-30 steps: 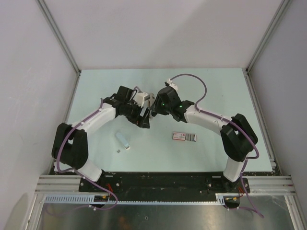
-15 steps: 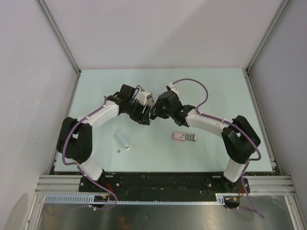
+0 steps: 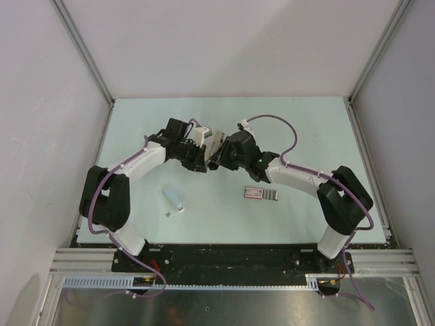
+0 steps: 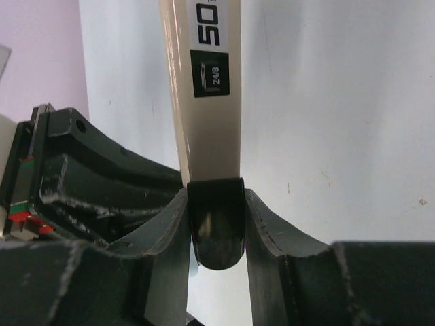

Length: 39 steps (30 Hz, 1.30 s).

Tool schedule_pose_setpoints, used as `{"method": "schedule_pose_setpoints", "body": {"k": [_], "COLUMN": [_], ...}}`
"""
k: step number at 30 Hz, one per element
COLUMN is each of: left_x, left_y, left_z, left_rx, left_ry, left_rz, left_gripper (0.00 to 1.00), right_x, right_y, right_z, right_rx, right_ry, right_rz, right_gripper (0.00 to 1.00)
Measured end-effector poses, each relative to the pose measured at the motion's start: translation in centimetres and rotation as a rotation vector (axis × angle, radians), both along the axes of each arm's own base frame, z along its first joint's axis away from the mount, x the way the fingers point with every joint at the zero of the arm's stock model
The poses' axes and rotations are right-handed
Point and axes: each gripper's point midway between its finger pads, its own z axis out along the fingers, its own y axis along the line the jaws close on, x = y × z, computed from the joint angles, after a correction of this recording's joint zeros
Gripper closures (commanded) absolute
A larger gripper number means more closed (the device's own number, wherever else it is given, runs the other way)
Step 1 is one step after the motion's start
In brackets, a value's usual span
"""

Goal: Unload the staples from the stapler

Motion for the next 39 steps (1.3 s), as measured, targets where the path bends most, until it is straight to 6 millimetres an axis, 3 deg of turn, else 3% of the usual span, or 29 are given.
{"method": "schedule_pose_setpoints", "body": {"k": [4, 21, 31, 39], "left_x": [0.2, -0.4, 2.1, 3.4], "left_y": [-0.1, 1.1, 2.9, 3.2], "left_z": [0.2, 0.1, -1.0, -2.0], "left_rx": [-0.018, 0.059, 0.202, 0.344], "left_ry": [-0.005, -0.121, -0.287, -0.436], "left_rz": [-0.001, -0.091, -0.121, -0.139], "left_gripper": [1.0, 1.0, 1.0, 1.0], "right_x": [-0.8, -2.3, -3.4, -4.2], "right_y": [-0.3, -0.1, -1.8, -3.5], "right_z": [0.0, -0.7, -1.0, -2.0], "right_rx": [0.015, 0.054, -0.049, -0.146], "right_ry": [0.004, -0.122, -0.221, -0.246], "right_rz": [0.014, 0.24, 0.327, 0.368], "right_gripper": [1.0, 1.0, 1.0, 1.0]}}
